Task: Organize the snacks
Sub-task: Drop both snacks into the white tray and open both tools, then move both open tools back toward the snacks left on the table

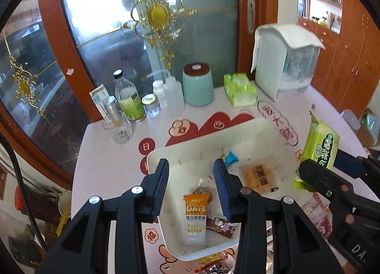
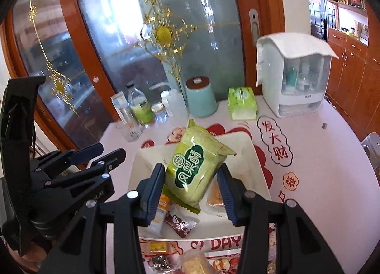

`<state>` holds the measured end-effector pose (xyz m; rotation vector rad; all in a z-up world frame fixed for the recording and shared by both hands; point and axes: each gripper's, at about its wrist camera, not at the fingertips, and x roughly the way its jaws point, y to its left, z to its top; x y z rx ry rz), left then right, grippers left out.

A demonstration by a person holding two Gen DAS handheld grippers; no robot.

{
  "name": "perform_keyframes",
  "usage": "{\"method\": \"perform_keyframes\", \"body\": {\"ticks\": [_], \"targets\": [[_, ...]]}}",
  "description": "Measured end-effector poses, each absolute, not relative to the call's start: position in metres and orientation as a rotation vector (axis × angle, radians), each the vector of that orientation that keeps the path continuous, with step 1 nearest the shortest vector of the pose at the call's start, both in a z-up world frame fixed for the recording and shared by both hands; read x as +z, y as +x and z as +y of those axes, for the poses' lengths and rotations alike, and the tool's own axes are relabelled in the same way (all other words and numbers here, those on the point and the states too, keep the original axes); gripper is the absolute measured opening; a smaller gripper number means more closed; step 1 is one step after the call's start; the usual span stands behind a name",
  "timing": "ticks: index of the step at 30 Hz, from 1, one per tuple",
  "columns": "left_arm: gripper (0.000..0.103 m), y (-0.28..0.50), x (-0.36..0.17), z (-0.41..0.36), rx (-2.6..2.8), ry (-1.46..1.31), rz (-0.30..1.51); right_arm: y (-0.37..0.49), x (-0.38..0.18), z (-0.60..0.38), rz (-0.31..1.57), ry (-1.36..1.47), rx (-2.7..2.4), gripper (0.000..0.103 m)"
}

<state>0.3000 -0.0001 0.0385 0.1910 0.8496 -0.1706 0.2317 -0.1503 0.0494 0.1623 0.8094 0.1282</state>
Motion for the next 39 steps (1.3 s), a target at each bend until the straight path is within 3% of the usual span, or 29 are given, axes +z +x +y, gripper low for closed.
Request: {"method": "perform_keyframes", "body": {"ticks": [4, 6, 7, 8, 15, 39], "targets": [[0.041, 0.308, 0.024, -0.002, -0.152, 0.213, 0.865, 0.246, 0.029, -0.147, 0.863, 0.134, 0.108, 0.046], [0.066, 0.31, 0.019, 0.0, -0.139, 0.221, 0.868, 0.251, 0.02, -0.144, 0.891, 0.117, 0.111, 0.047], [0.086, 0.311, 0.016, 0.002, -0.122, 0.224, 0.868, 0.253, 0.016, -0.142, 0.907, 0.103, 0.111, 0.047], [0.091, 0.31, 0.015, 0.004, -0.113, 0.223, 0.864, 0.254, 0.012, -0.139, 0.922, 0.089, 0.113, 0.047], [0.091, 0.31, 0.002, 0.016, -0.111, 0.188, 0.921, 0.248, 0.002, -0.136, 0.941, 0.098, 0.12, 0.056], [0.091, 0.231, 0.017, 0.001, -0.164, 0.111, 0.892, 0.159, 0.015, -0.173, 0.907, 0.173, 0.131, 0.056]]}}
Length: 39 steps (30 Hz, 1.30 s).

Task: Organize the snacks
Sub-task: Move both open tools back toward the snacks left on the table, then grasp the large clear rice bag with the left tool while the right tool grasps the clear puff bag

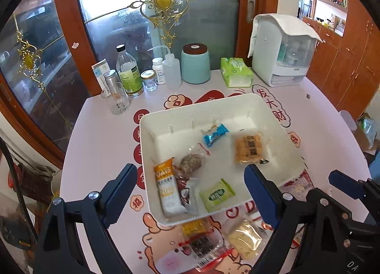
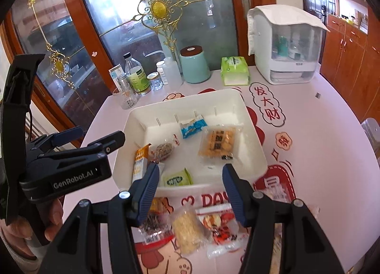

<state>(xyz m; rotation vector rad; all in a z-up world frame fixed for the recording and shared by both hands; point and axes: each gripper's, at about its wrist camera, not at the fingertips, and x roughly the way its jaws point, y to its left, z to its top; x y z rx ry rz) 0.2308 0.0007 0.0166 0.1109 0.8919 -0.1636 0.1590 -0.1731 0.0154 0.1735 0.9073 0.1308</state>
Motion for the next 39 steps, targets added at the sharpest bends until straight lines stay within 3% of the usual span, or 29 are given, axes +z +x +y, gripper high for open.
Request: {"method": "perform_keyframes", "body": {"ticks": [19, 39], "targets": [[0.091, 0.144, 0.0, -0.055, -0.285, 0.128, 0.908, 0.056, 0.002, -0.245, 0.904, 0.226, 0.073, 0.056], [0.091, 0.161, -0.114, -0.047, -0.197, -0.01, 1.125, 0.007, -0.095, -0.31, 1.098, 0.392, -0.062, 0.057]]}}
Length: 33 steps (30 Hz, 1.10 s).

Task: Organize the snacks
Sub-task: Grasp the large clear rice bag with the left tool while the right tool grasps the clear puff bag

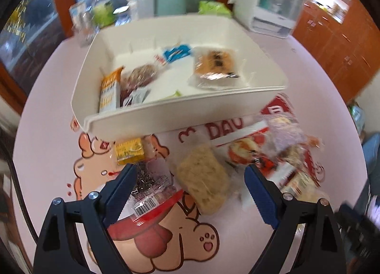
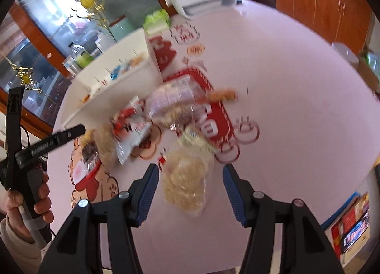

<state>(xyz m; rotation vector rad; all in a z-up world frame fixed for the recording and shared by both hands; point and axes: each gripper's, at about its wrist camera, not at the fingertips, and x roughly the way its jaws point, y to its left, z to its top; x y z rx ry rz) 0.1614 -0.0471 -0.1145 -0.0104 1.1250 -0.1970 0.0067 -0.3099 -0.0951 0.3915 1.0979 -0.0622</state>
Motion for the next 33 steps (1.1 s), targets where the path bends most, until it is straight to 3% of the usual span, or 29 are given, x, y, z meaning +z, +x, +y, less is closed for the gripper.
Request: {"method": "perform_keyframes", "body": {"ticks": [8, 24, 28, 31, 33], "targets": [[0.091, 0.185, -0.157, -0.044, -0.135, -0.131, 1.23, 0.016, -0.136, -0.289, 1.172, 0.409, -0.069, 0.057], [0.09, 0.176, -0.181, -0.076, -0.128, 0.032, 1.275, 0.039, -0.159, -0.271, 1.213, 0.368, -0.076, 0.057], [0.074, 0.165, -0.191, -0.07, -0.125, 0.035, 1.305, 0.039, -0.16, -0.264, 1.211, 0.309, -0.074, 0.056], [0.058, 0.16, -0.187, -0.067, -0.13, 0.066, 1.279, 0.038, -0.158, -0.261, 1.199, 0.286, -0.058, 0.044], [0.054, 0.157, -0.183, -0.065, -0.139, 0.075, 1.264, 0.037, -0.157, -0.259, 1.189, 0.263, -0.053, 0.037]]}}
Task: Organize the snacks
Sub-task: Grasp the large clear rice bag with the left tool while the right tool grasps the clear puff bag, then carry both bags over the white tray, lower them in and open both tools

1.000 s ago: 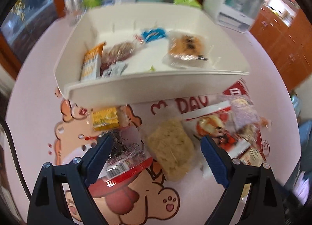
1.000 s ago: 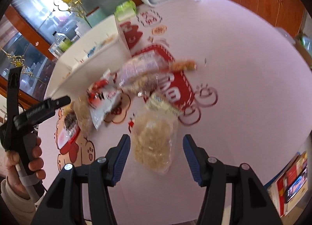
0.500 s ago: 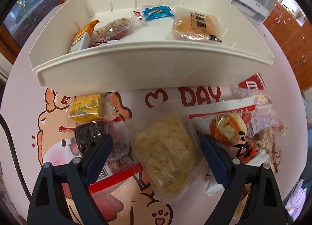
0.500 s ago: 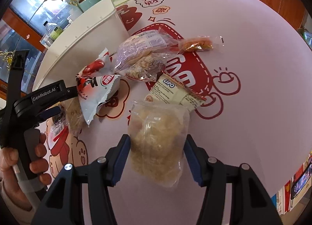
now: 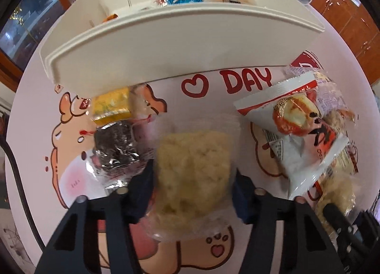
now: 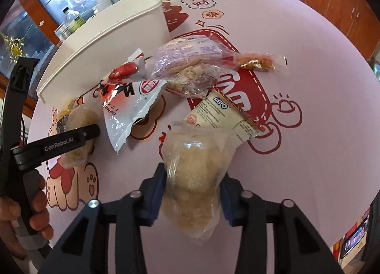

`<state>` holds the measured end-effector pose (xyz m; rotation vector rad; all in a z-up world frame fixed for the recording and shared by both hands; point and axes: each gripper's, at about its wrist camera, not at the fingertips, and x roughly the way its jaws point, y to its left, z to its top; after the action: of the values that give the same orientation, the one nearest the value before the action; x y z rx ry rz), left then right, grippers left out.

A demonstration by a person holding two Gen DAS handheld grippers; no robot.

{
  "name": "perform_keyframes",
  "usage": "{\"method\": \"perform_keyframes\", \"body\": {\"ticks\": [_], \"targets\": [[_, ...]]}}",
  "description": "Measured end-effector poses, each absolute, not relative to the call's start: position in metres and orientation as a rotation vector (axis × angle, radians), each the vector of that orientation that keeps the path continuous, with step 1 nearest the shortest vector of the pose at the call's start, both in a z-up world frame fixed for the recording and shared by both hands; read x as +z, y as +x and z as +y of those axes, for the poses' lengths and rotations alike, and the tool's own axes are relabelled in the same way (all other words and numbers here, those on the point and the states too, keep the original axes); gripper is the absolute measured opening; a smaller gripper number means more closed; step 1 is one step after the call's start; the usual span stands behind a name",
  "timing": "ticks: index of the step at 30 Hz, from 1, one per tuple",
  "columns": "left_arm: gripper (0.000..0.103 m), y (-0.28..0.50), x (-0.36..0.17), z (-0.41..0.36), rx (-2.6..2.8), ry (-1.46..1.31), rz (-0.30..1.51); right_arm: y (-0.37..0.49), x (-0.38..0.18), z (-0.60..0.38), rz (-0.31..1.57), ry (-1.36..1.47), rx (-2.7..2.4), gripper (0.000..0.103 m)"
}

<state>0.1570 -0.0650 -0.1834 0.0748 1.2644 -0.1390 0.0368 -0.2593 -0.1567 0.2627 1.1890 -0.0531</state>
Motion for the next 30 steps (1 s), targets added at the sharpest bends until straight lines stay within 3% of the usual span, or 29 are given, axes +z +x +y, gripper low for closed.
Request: {"method": "perform_keyframes", "body": {"ticks": [12, 30], "targets": [[0.054, 0.128, -0.166, -0.056, -0.18, 0.05, 1.272, 0.022, -0.14, -0.256, 1.162, 0.248, -0.016, 0.034], [0.054, 0.087, -0.084, -0.053, -0.232, 0.166, 1.067, 0.014, -0.068, -0.22, 1.002, 0.159, 0.112, 0.034]]}}
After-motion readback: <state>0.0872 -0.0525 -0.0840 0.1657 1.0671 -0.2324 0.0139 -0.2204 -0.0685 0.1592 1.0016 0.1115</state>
